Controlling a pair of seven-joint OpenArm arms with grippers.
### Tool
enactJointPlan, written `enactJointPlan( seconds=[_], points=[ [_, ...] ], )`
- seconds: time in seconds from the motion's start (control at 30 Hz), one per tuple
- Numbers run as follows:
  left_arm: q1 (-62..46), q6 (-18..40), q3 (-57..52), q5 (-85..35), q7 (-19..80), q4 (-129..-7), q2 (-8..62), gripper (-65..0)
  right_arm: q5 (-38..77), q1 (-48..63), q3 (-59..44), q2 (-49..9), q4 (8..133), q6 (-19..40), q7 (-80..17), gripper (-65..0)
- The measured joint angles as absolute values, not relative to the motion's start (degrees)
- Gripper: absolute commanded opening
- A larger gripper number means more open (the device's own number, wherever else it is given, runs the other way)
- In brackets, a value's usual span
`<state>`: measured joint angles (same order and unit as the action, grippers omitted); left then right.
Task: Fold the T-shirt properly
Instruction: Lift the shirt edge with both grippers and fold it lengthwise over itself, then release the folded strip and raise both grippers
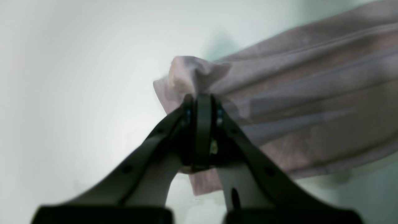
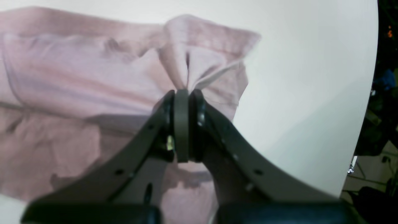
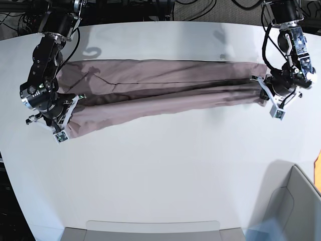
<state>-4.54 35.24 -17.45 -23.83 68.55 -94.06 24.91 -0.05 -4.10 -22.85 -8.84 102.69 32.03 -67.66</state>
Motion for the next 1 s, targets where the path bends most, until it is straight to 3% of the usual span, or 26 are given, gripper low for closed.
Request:
enactJointPlan(
  seconds=[0.4, 0.43, 0.57, 0.63, 0.83, 1.0],
  points=[
    [-9.23, 35.09, -17.45, -23.35, 68.16, -96.55, 24.93, -65.0, -0.19, 5.69, -22.92, -8.67, 107.81, 32.16, -67.61, -65.0],
    [-9.23, 34.76, -17.45, -23.35, 68.25, -96.55, 24.93, -62.8, -0.16, 6.17, -22.92, -8.69, 107.81, 32.16, -67.55, -65.0],
    [-10.17, 34.72, -17.56, -22.2, 68.25, -96.68, 25.12, -43.0, -0.4, 7.94, -22.94, -8.69, 107.81, 32.16, -67.7, -65.0],
    [-11.2, 34.39, -17.67, -22.24, 68.01, -97.21, 25.15, -37.7, -0.71, 8.14, -22.94, -8.67, 107.81, 32.16, -67.75, -57.8],
    [-10.61, 34.39, -17.69, -22.31, 68.77, -98.63, 25.1, -37.1, -1.04, 8.78, -23.09, -8.69, 107.85, 32.18, -67.64, -37.2],
    [-10.66, 34.37, -17.8, -22.24, 68.99, -98.61, 24.6, -36.6, -0.95, 8.58, -23.09, -8.67, 107.85, 32.16, -67.53, -34.7]
  ],
)
